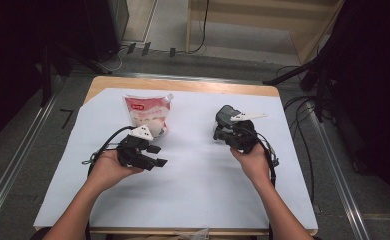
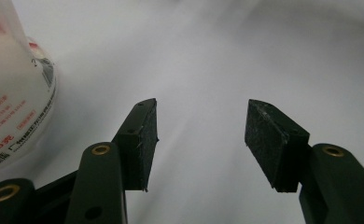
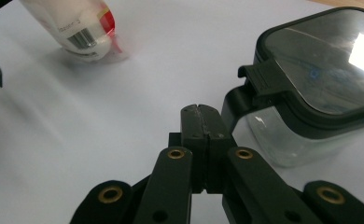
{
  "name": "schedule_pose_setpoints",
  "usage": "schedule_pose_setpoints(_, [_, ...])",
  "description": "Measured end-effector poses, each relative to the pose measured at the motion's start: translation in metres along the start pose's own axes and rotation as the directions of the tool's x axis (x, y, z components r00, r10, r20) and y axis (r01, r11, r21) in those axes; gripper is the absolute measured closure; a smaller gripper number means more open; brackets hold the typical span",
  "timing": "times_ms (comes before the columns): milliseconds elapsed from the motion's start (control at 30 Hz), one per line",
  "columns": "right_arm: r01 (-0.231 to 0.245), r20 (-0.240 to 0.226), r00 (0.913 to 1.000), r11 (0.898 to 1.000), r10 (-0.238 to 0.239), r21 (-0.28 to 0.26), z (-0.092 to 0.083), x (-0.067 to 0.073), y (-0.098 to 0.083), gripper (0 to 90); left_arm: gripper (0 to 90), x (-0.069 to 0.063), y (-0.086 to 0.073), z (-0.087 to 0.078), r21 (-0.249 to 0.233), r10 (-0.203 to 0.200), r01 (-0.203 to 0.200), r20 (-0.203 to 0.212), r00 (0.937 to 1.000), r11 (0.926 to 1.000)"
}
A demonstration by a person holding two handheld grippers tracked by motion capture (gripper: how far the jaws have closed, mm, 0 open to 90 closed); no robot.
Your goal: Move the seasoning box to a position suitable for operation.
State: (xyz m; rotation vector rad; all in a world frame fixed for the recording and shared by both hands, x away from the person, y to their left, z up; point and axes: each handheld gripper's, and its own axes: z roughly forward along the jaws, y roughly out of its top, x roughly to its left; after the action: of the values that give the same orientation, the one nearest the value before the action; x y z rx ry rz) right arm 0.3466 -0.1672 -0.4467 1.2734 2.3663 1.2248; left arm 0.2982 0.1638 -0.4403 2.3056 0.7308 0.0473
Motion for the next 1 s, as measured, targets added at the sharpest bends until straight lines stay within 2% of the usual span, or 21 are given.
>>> schedule_pose_setpoints(267, [-0.009, 0.008, 0.9999, 1.0, 0.009, 0.009, 0.024, 0.005, 0.017, 90.0, 45.7, 0.0, -0.004, -0.003, -0.002, 0.001, -0.001, -0.003, 1.0, 1.0])
schedule_pose_setpoints(433, [0.008, 0.016, 0.9998, 1.0, -0.009, 0.023, 0.035, 0.007, 0.019, 90.0, 45.7, 0.001, -0.009, -0.006, 0.004, -0.009, 0.009, -0.016, 0.9998, 1.0])
schedule_pose_setpoints(733, [-0.009, 0.065, 0.9978, 0.999, 0.006, 0.035, 0.05, 0.003, 0.017, 90.0, 45.7, -0.001, -0.015, -0.01, -0.002, -0.024, 0.024, -0.023, 0.9994, 0.9997])
schedule_pose_setpoints(1000, [0.008, 0.09, 0.9959, 0.999, -0.013, 0.048, 0.056, 0.003, 0.014, 90.0, 45.4, -0.001, -0.013, -0.008, 0.011, -0.006, 0.006, -0.021, 0.9998, 0.9999])
